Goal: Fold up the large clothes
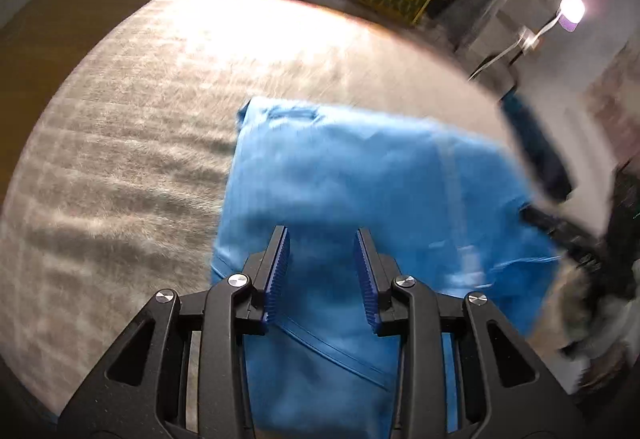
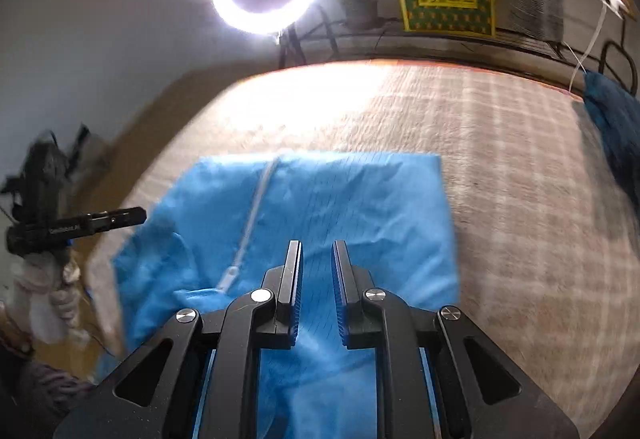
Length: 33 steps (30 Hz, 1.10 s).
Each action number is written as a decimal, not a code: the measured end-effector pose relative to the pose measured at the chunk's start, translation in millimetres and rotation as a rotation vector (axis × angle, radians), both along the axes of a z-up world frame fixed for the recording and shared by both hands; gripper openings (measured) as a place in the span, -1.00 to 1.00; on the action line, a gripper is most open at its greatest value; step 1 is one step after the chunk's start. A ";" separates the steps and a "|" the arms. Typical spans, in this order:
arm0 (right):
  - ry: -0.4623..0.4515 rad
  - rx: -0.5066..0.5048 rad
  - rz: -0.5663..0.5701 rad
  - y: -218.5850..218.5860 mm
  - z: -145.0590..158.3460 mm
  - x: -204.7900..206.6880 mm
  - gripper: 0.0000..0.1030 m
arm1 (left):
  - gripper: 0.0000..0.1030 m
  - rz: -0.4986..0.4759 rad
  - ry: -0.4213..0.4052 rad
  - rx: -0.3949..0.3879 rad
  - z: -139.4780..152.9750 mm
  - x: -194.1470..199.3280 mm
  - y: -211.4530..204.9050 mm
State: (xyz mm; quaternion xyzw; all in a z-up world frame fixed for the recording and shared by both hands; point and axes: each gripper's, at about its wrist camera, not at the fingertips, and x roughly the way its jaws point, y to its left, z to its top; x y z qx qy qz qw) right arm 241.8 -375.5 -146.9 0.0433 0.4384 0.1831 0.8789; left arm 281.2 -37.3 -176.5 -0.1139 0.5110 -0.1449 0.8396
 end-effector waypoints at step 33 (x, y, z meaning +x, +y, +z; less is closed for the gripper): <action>0.047 -0.152 -0.059 -2.1 -40.5 79.4 -0.83 | -0.38 -0.036 -0.058 0.080 -21.3 69.6 -42.4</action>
